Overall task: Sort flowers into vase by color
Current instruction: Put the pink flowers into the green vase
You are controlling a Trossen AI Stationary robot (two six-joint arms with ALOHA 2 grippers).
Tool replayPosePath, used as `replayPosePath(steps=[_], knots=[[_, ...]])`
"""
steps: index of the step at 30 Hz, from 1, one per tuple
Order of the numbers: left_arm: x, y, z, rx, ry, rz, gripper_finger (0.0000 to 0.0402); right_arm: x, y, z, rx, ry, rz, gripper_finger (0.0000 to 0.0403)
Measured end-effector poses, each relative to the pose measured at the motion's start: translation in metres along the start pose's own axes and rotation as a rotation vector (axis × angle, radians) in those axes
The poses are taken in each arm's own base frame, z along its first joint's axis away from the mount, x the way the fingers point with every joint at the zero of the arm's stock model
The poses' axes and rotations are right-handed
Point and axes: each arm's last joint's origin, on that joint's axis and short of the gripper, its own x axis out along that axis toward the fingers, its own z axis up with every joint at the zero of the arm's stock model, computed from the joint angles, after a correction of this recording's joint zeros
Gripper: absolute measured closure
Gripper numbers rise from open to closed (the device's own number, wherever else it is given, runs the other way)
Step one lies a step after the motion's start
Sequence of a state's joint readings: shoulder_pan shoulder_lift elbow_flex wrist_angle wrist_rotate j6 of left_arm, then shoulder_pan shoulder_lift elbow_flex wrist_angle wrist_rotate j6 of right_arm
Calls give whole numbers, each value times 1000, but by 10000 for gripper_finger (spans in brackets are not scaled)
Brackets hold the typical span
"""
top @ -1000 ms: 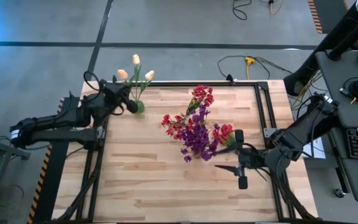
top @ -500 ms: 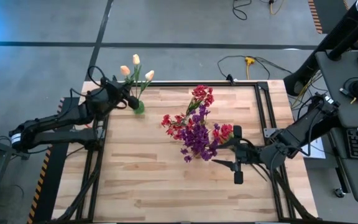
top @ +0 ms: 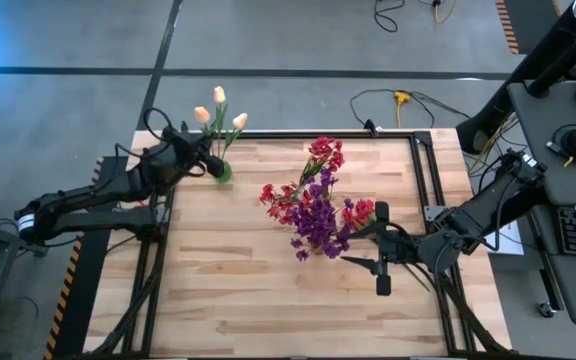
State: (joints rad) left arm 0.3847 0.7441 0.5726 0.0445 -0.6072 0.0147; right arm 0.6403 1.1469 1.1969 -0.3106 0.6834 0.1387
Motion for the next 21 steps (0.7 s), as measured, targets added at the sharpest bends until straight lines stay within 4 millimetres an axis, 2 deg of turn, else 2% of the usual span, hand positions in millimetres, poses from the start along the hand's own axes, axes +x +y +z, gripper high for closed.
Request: replayPosePath(steps=[6,21], knots=[[0,0,-3,-2,9,3,400,0,0,0,0,0,0,213],[-1,1,6,-13,-21,5,400,0,0,0,0,0,0,213]])
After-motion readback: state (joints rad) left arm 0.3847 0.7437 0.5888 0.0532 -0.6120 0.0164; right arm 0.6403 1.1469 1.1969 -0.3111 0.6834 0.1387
